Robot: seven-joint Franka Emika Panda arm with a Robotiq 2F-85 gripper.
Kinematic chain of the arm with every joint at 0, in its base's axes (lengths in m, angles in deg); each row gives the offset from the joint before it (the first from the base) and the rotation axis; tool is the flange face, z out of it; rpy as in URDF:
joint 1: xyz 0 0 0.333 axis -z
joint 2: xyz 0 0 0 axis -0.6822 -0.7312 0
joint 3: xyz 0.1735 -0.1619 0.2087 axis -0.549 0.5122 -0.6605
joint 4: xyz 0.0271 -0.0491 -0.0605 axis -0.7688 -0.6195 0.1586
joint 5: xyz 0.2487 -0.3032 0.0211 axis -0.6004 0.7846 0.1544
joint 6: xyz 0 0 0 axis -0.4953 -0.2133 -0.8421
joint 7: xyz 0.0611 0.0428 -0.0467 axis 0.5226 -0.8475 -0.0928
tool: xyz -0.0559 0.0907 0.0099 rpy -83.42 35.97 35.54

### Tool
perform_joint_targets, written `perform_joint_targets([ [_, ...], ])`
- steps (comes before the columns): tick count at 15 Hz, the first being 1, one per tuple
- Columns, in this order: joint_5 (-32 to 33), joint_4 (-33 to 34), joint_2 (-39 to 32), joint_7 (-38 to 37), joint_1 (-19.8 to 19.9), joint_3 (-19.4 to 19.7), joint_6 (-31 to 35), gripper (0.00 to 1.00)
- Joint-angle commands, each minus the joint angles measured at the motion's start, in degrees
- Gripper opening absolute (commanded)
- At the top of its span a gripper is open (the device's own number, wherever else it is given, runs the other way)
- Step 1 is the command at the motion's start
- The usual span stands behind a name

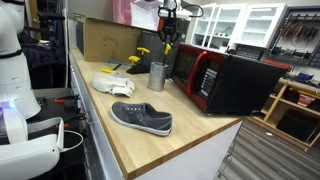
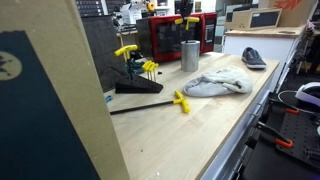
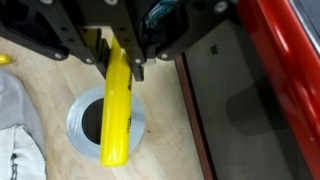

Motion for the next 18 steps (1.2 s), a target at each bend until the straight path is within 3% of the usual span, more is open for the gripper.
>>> perform_joint_targets([
  [1,5.26,-8.41,4.07,0.08,-1.23,-0.25,5.54,0.06],
  [10,6.65,-21.17,9.11,-0.39,-1.87,-0.19,13.04,0.06],
  [11,6.89,-21.91,9.63,-0.73,-1.91,-0.07,13.66,0.47],
  [12,7.00,-22.38,9.99,-0.92,-1.86,0.06,14.39,0.49],
  [18,7.10,-21.56,11.16,-3.66,-1.56,0.98,14.15,0.94],
])
